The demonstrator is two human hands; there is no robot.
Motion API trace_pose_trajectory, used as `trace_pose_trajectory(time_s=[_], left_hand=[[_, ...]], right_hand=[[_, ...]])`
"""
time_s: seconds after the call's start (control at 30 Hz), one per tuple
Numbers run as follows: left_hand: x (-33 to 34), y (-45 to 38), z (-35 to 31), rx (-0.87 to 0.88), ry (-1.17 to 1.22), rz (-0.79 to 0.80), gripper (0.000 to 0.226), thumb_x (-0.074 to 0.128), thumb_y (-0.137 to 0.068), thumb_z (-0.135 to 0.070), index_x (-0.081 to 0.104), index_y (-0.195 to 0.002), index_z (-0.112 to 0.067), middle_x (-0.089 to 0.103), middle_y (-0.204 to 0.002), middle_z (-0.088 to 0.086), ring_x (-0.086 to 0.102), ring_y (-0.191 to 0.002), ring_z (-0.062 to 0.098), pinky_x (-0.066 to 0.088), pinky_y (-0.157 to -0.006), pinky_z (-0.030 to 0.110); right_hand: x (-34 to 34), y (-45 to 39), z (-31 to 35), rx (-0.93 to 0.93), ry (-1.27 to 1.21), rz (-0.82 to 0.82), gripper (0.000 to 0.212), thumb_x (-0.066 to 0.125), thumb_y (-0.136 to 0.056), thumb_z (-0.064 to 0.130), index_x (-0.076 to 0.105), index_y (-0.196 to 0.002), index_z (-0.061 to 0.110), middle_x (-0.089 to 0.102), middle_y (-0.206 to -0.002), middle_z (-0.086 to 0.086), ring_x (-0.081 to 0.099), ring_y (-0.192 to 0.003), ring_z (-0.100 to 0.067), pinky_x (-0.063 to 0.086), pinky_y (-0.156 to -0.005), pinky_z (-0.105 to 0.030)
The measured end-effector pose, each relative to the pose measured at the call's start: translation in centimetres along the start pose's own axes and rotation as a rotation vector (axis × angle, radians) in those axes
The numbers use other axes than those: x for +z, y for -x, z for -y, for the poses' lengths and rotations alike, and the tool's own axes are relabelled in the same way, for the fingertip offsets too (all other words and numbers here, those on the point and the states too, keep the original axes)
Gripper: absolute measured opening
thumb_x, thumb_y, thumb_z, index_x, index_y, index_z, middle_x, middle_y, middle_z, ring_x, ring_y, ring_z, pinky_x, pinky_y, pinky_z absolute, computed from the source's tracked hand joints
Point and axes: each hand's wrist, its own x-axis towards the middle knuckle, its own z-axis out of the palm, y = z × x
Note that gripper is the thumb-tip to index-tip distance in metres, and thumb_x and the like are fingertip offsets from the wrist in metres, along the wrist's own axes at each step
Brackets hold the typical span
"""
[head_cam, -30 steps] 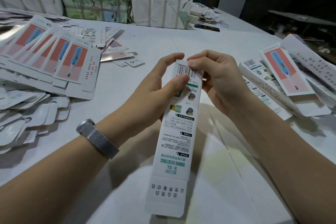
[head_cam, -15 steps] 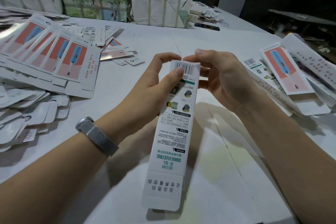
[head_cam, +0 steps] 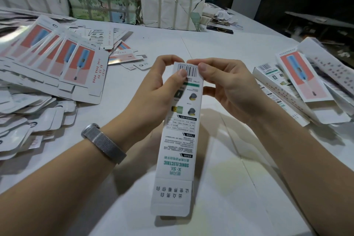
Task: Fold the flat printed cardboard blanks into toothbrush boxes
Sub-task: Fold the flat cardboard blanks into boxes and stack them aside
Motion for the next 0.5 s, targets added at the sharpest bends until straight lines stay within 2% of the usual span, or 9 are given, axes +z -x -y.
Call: trace_pose_trajectory(time_s=[0.1,0.17,0.27,0.33,0.4,0.47,0.5], left_hand=[[-0.1,-0.2,0.0,-0.002,-0.024,-0.029,0.008,0.045,-0.105,-0.028,0.045,-0.112,-0.027,0.07,-0.076,0.002,0.069,-0.069,0.022,0.056,-0.055,0.035],[0.1,-0.3,0.0,0.002,-0.054,-0.071,0.007,0.044,-0.105,-0.03,0.044,-0.112,-0.029,0.07,-0.075,0.003,0.069,-0.068,0.023,0.055,-0.056,0.04],[0.5,-0.5,0.2,0.054,-0.092,-0.158,0.005,0.043,-0.105,-0.034,0.041,-0.11,-0.036,0.071,-0.078,0.003,0.068,-0.062,0.022,0.053,-0.05,0.038],[0.6,-0.5,0.1,0.13,-0.108,-0.201,0.009,0.041,-0.105,-0.035,0.035,-0.111,-0.038,0.07,-0.078,-0.007,0.068,-0.06,0.016,0.053,-0.045,0.034],[0.6,-0.5,-0.1,0.179,-0.055,-0.18,0.014,0.038,-0.103,-0.037,0.032,-0.116,-0.038,0.073,-0.086,-0.011,0.073,-0.071,0.014,0.057,-0.052,0.033],[0.4,-0.6,-0.1,0.142,0.045,-0.124,0.029,0.038,-0.096,-0.05,0.031,-0.122,-0.043,0.075,-0.096,-0.012,0.075,-0.084,0.015,0.06,-0.063,0.031],[0.2,-0.8,0.0,0.085,0.116,-0.08,0.041,0.037,-0.092,-0.057,0.03,-0.13,-0.043,0.074,-0.103,-0.008,0.074,-0.092,0.017,0.061,-0.071,0.035]], right_hand=[[0.7,0.0,0.0,0.007,-0.009,0.008,0.024,0.059,-0.091,0.022,0.07,-0.107,0.01,0.073,-0.09,-0.003,0.069,-0.091,-0.02,0.059,-0.079,-0.04],[1.6,0.0,-0.2,-0.015,0.027,-0.055,0.02,0.056,-0.098,0.013,0.067,-0.115,0.012,0.073,-0.097,-0.004,0.07,-0.089,-0.018,0.059,-0.074,-0.032],[2.7,0.0,-0.8,-0.138,0.396,-0.234,0.042,0.063,-0.097,0.021,0.054,-0.139,0.021,0.059,-0.119,0.0,0.063,-0.098,-0.014,0.054,-0.08,-0.024],[2.8,0.2,-0.7,-0.199,0.606,-0.232,0.064,0.07,-0.089,0.037,0.044,-0.147,0.028,0.049,-0.12,0.007,0.056,-0.099,-0.006,0.046,-0.078,-0.016],[2.9,0.5,-0.5,-0.185,0.675,-0.134,0.083,0.07,-0.077,0.049,0.036,-0.152,0.032,0.046,-0.116,0.011,0.053,-0.094,0.0,0.042,-0.073,-0.01],[3.0,0.6,-0.4,-0.167,0.726,-0.078,0.093,0.071,-0.073,0.049,0.029,-0.154,0.031,0.045,-0.114,0.011,0.052,-0.093,0.003,0.042,-0.073,-0.008],[2.9,0.7,-0.3,-0.171,0.76,-0.079,0.094,0.074,-0.073,0.045,0.03,-0.155,0.028,0.045,-0.115,0.009,0.051,-0.093,0.002,0.042,-0.074,-0.008]])
